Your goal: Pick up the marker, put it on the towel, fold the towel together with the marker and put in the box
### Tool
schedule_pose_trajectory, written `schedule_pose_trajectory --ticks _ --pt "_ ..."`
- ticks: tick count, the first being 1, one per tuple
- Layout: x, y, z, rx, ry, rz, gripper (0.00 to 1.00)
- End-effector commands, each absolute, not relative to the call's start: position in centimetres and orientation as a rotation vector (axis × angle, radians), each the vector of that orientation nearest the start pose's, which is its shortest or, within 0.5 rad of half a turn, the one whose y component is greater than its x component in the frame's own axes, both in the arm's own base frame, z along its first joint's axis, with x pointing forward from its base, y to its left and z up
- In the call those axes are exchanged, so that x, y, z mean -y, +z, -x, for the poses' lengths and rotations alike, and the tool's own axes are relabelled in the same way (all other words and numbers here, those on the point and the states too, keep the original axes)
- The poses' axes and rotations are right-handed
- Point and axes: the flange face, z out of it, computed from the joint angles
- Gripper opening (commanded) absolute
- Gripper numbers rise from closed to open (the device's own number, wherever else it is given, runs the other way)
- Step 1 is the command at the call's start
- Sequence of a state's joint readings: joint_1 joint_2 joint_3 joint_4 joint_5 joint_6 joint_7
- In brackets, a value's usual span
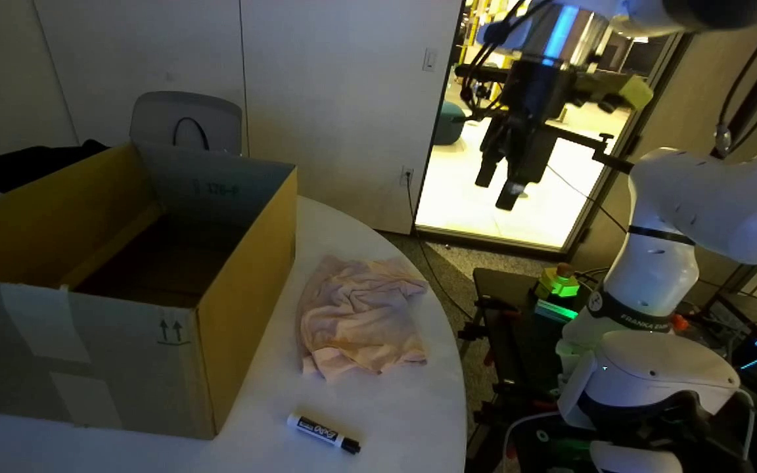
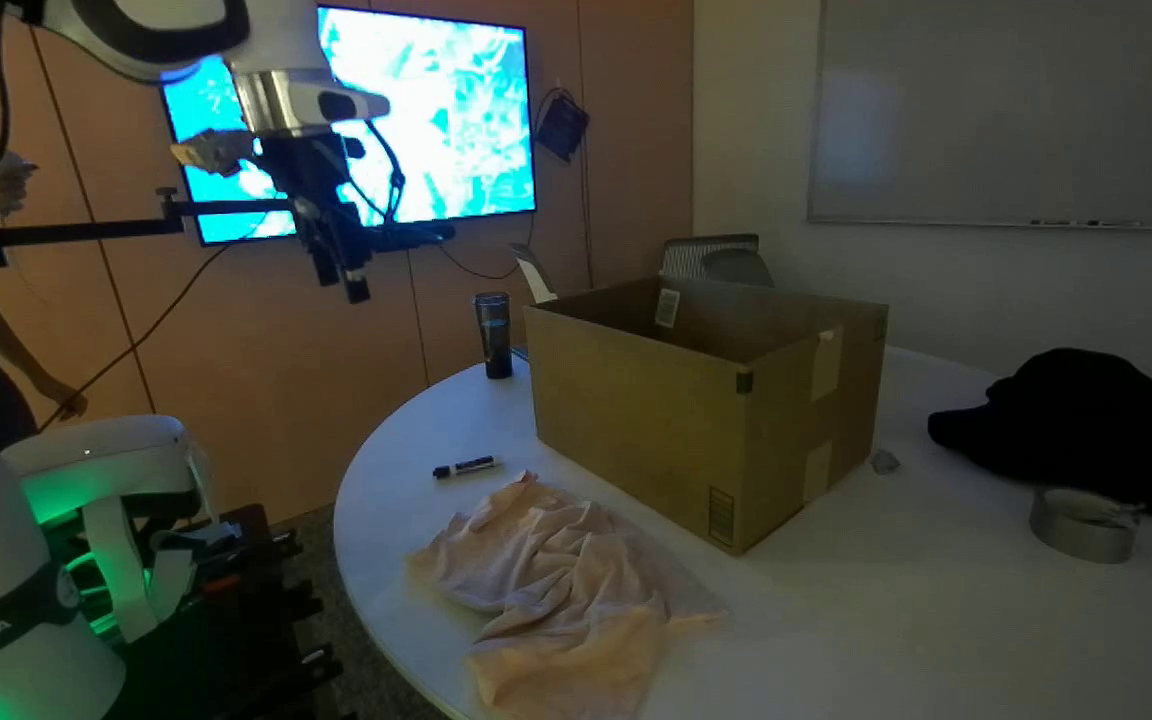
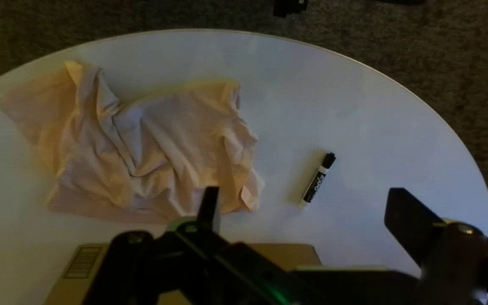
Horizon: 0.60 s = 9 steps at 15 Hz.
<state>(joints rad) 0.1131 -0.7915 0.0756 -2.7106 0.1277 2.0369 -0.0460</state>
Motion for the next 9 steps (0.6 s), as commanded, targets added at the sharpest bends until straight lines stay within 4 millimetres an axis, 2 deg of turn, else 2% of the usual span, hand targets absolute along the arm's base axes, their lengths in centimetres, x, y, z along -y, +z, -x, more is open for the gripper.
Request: schedule_pose_trajectory --ticks 1,5,9 --pt "-12.8 40.4 -34.5 0.435 -0.142 3.030 1.00" --pt "-18.9 34.1 -36.5 0.597 -0.087 2.976 1.00" --pt "-22.8 28.9 -39.5 0.553 -0.063 2.949 1.00"
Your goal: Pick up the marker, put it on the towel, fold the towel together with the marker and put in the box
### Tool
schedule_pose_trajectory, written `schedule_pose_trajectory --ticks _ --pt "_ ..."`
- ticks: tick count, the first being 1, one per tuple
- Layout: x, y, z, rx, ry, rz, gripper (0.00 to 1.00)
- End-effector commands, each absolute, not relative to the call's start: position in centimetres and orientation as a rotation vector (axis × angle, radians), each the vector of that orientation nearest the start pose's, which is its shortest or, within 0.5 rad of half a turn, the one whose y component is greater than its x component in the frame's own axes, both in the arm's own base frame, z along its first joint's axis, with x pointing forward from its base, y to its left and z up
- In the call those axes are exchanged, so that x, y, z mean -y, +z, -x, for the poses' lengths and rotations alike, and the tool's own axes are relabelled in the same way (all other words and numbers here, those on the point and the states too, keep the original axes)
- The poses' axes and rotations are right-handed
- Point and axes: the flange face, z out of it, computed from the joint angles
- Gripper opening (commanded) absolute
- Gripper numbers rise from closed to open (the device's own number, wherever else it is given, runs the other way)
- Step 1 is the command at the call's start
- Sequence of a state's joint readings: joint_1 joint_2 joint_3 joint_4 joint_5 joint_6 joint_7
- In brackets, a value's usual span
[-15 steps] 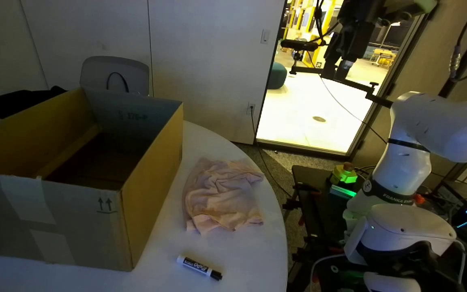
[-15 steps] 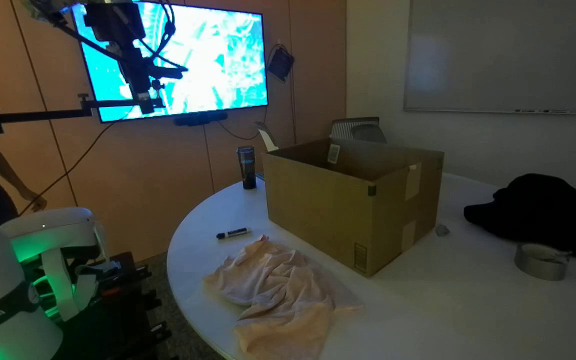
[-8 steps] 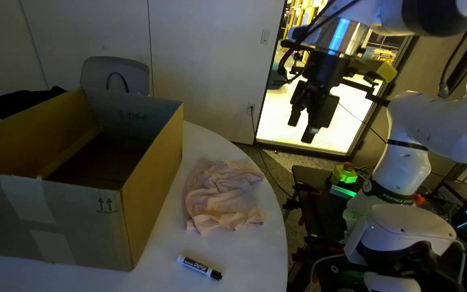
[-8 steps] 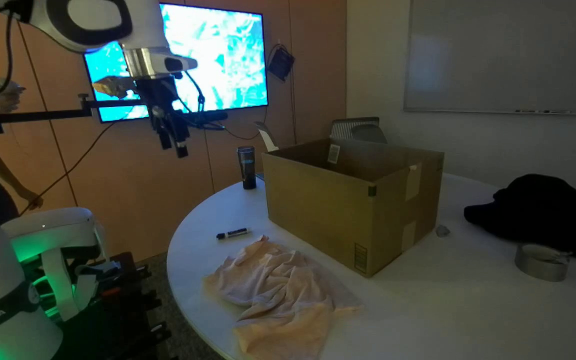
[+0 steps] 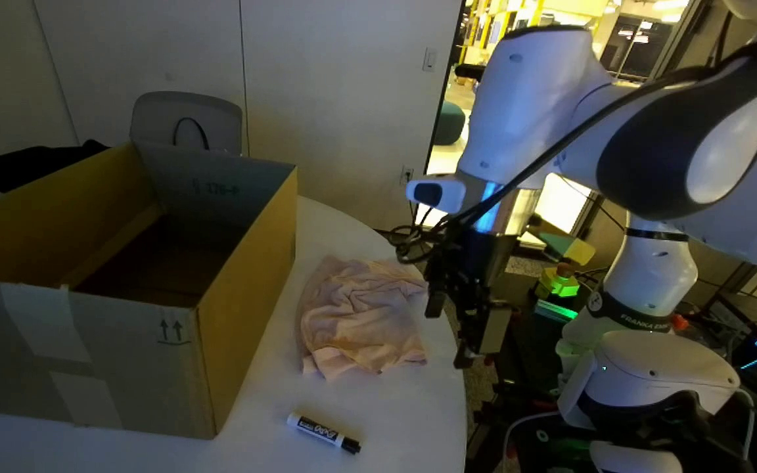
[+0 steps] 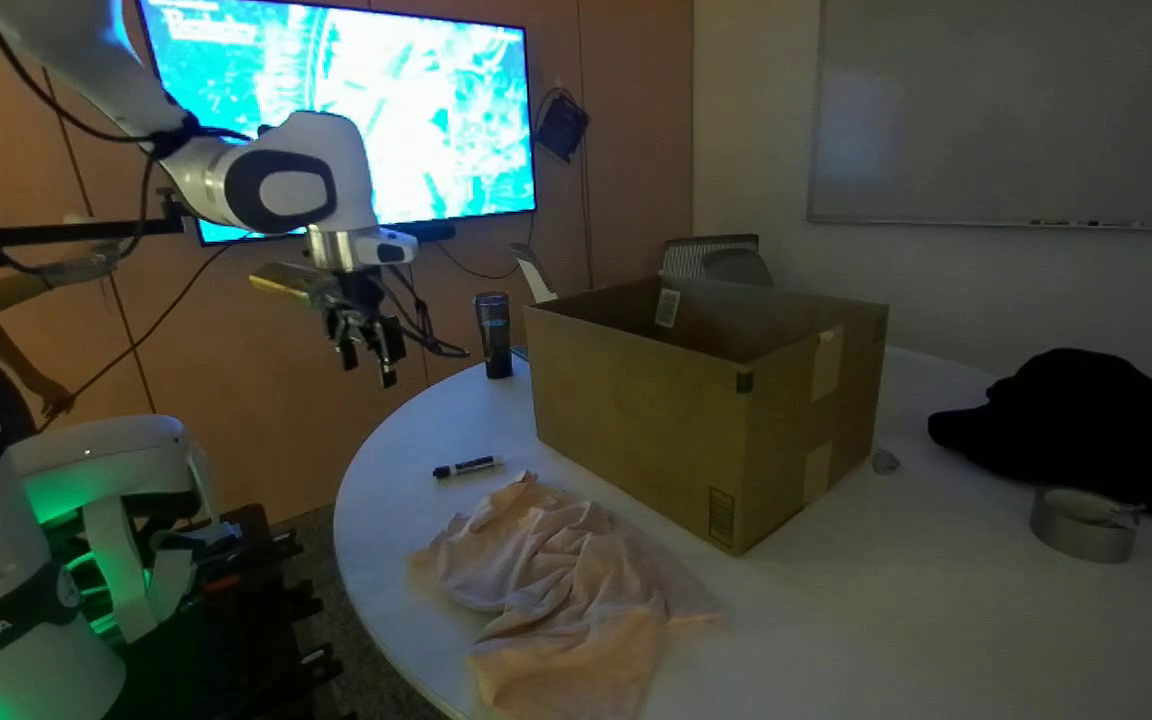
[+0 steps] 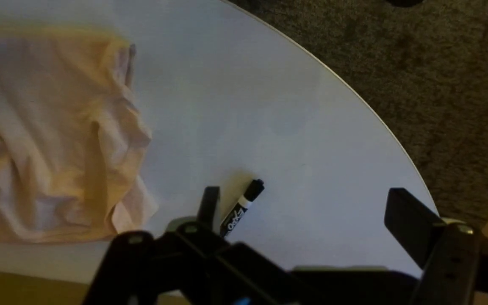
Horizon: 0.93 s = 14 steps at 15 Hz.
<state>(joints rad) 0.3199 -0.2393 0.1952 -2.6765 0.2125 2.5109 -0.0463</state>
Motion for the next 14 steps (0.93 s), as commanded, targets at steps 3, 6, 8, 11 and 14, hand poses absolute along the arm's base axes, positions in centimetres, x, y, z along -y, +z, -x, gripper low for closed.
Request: schedule_pose_trajectory --ticks 3,6,8,11,14 --pt "-24.7 25.3 -42.8 0.488 -0.069 2.946 1.00" --pt "-26.5 21.5 -46.6 0.401 -0.078 2.937 1.00" --pt "-27.3 19.5 -48.6 0.353 -0.085 2.932 1.00" --pt "-27.7 16.0 -50.0 0.291 -0.058 2.928 1.00" --pt "-27.0 14.3 -49.9 0.248 -0.055 2.931 1.00"
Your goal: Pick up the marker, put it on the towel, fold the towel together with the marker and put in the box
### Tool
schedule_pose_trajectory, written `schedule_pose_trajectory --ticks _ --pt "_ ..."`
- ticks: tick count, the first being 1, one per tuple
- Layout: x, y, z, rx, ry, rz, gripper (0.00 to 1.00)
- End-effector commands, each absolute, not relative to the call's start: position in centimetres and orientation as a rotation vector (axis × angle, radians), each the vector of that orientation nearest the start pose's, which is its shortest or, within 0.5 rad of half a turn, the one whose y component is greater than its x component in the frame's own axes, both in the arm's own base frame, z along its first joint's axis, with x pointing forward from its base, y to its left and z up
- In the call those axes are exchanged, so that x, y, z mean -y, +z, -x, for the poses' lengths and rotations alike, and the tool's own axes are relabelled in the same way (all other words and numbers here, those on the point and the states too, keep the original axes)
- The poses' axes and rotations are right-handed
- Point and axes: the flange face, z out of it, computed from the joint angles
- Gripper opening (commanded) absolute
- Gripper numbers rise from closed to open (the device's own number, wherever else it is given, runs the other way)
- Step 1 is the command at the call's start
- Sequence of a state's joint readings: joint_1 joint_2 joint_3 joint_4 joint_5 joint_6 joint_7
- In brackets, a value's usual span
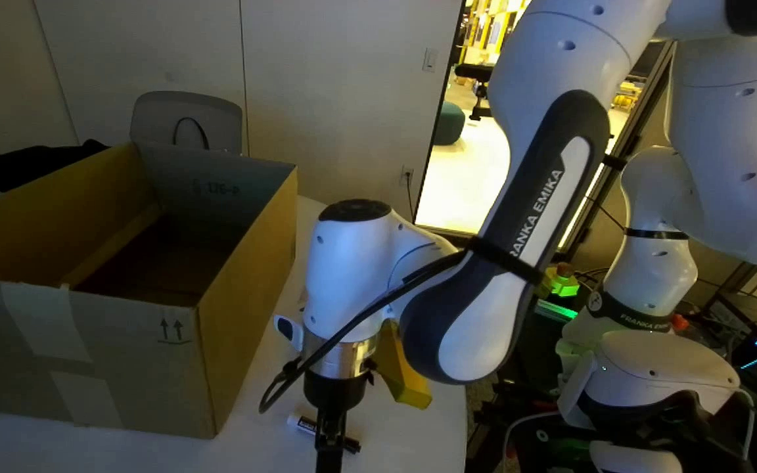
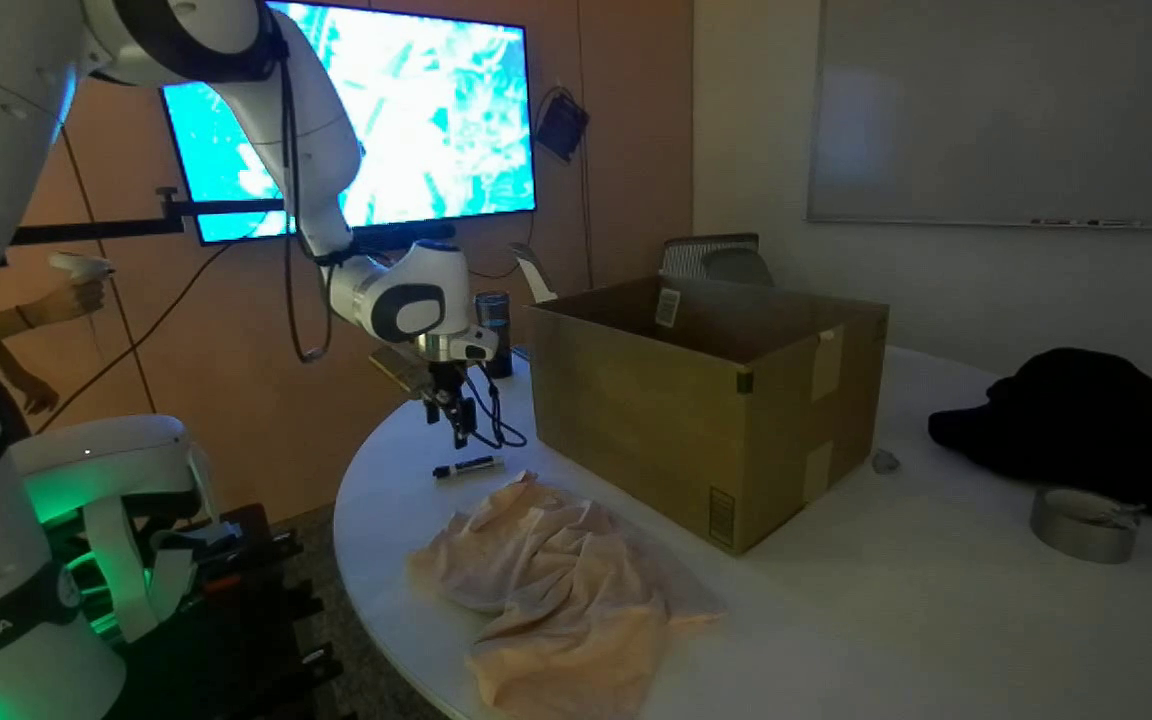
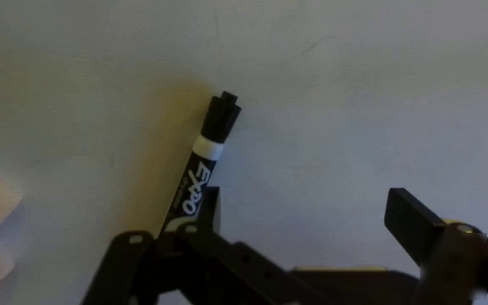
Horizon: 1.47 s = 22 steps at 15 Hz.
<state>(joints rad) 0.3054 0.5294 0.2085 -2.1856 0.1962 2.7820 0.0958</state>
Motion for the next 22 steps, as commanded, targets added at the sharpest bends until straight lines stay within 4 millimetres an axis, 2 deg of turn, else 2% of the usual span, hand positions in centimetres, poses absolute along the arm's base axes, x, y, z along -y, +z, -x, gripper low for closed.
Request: schedule_pose_trajectory --ticks 1,6,12,13,14,18,22 --pt "-26.8 13.9 -49.7 0.237 -0.065 2.933 1.00" --pt "-24.4 13.3 -48.5 0.220 -0.117 2.970 1.00" --pt "-22.6 10.8 -47.8 0.190 -0.067 3.022 1.00" --pt "-22.4 10.6 -47.7 0.188 -0.059 3.029 0.92" --pt "-22.4 10.5 -47.7 0.185 -0.052 3.030 0.74" --pt "-22.1 10.7 -47.8 0.180 -0.048 3.030 0.42" --pt "-22.8 12.1 -47.5 0.219 -0.039 3.017 0.14"
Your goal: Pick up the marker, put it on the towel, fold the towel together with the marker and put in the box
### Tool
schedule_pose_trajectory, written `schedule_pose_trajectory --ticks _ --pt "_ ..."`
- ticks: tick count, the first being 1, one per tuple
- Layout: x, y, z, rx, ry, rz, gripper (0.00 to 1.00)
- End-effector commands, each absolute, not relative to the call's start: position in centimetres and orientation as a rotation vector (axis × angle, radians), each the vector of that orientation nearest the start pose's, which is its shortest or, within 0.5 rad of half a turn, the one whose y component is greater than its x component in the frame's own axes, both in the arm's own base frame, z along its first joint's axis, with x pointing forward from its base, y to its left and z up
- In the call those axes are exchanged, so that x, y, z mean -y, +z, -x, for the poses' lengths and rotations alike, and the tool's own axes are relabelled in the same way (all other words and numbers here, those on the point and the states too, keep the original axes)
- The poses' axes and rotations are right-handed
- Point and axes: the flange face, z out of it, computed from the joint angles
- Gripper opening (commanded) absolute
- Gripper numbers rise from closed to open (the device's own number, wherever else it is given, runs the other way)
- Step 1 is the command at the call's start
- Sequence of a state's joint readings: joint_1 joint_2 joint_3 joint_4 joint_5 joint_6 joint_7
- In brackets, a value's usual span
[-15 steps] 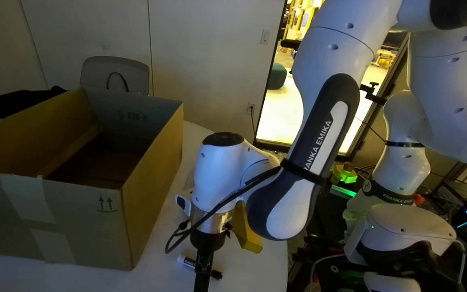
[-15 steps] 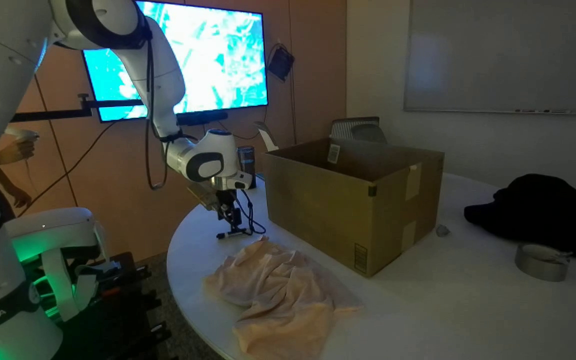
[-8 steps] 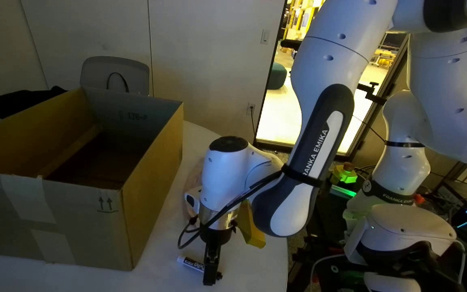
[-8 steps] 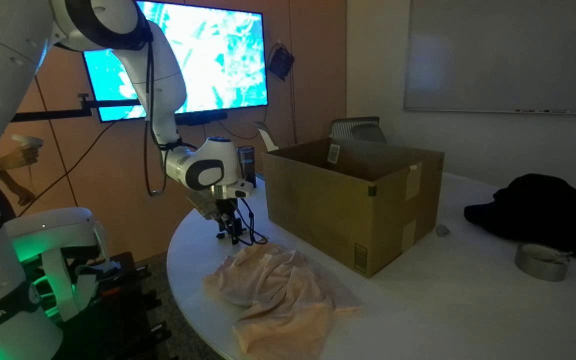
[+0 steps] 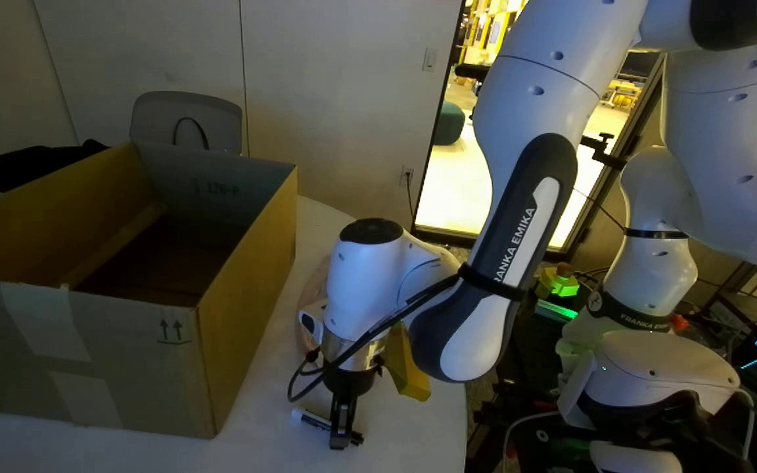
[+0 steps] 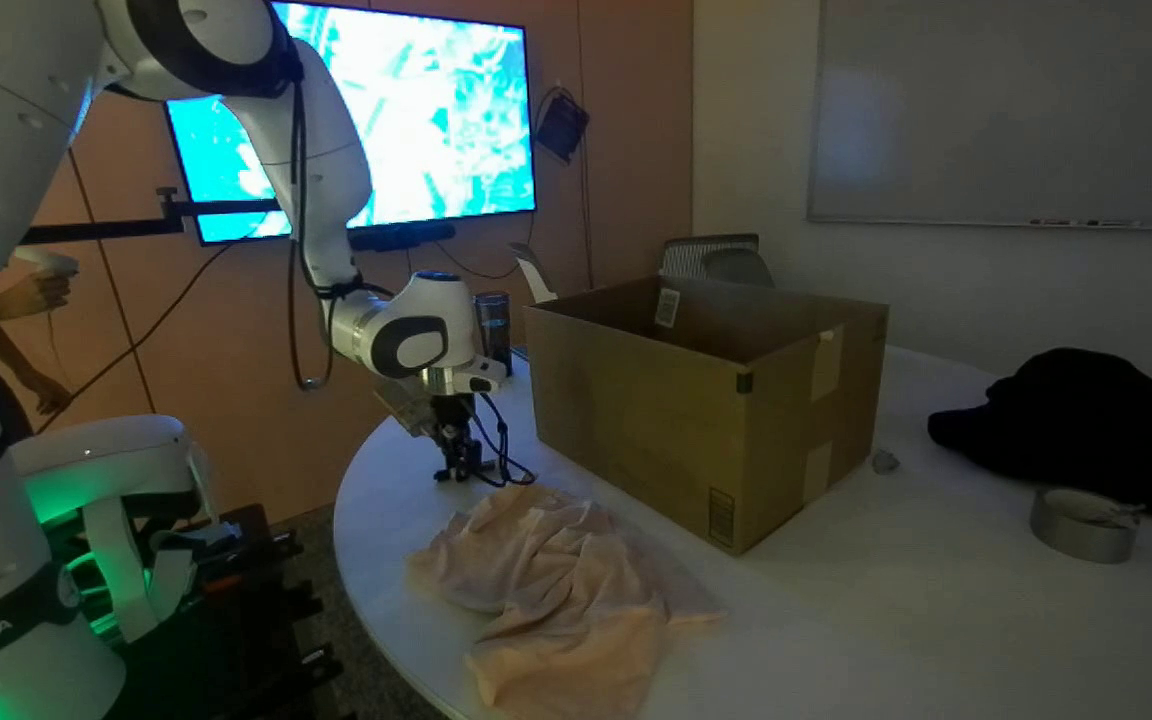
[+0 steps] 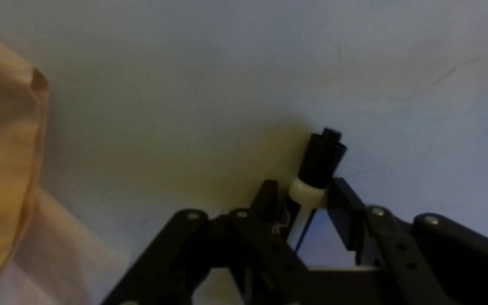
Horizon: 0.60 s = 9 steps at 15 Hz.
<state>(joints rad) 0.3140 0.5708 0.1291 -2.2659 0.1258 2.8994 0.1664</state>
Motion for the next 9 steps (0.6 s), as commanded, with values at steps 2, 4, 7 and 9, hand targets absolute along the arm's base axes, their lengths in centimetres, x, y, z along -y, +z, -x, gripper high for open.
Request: schedule_pose_trajectory --ticks 2,4,7,9 --pt "-22.9 12.8 -47.2 0.255 -0.031 3.025 0.02" --pt "-22.8 13.4 -46.8 0.281 -0.025 3.039 0.07" --pt "-21.9 15.0 -46.3 0.304 -0.039 3.051 0.06" --pt "-20.1 16.9 -45.9 0.288 -0.090 3.072 0.06"
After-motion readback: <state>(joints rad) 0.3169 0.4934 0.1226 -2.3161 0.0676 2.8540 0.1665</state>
